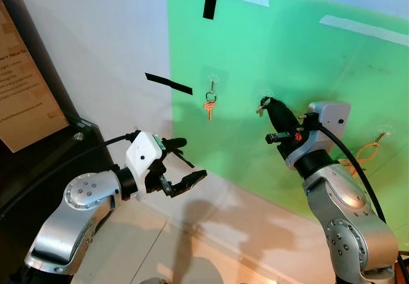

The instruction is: Hang keys on a hook

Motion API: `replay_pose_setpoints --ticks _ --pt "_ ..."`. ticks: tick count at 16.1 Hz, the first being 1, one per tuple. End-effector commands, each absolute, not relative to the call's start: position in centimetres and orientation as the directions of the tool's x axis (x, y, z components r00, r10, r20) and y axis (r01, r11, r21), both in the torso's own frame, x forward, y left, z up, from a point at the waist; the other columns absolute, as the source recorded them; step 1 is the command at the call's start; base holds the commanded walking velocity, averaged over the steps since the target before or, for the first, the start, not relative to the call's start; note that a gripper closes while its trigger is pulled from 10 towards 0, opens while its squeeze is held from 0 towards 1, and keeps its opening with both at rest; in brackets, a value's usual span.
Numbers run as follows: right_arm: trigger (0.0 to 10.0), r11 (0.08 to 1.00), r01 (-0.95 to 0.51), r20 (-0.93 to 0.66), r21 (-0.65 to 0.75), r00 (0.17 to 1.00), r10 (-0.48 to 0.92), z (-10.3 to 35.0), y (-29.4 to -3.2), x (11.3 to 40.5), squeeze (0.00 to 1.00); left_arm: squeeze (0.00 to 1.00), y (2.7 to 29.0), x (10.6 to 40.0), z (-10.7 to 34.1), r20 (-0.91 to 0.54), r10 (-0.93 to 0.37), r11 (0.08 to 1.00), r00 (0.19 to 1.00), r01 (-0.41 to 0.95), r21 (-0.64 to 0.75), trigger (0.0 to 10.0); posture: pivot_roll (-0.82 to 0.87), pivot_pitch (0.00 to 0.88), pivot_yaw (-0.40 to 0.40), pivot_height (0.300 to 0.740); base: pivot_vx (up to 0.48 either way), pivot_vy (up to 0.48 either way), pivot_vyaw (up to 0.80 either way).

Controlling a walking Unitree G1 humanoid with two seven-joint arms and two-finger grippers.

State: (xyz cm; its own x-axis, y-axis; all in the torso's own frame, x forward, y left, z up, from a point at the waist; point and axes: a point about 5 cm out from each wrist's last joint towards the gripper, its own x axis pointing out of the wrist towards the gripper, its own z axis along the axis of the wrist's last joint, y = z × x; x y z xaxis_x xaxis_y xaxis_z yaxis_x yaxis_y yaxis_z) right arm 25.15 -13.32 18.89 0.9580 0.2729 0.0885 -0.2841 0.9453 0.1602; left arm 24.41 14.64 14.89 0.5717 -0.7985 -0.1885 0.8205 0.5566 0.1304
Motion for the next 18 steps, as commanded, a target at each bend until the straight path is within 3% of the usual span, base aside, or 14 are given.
replay_pose_setpoints --ticks 1,18 --pt "10.0 0.947 -0.272 0.084 0.169 0.962 0.261 19.0 -13.5 25.4 0.00 0.00 14.5 24.4 15.1 -0.190 -0.803 0.548 0.564 0.826 0.133 10.0 -0.06 0.000 -0.031 0.740 0.000 0.000 0.00" --pt "10.0 0.952 -0.273 -0.039 0.135 0.959 0.281 17.6 -13.5 25.0 0.00 0.00 14.5 24.2 14.8 -0.214 -0.802 0.542 0.558 0.830 0.132 10.0 -0.06 0.000 -0.034 0.740 0.000 0.000 0.00"
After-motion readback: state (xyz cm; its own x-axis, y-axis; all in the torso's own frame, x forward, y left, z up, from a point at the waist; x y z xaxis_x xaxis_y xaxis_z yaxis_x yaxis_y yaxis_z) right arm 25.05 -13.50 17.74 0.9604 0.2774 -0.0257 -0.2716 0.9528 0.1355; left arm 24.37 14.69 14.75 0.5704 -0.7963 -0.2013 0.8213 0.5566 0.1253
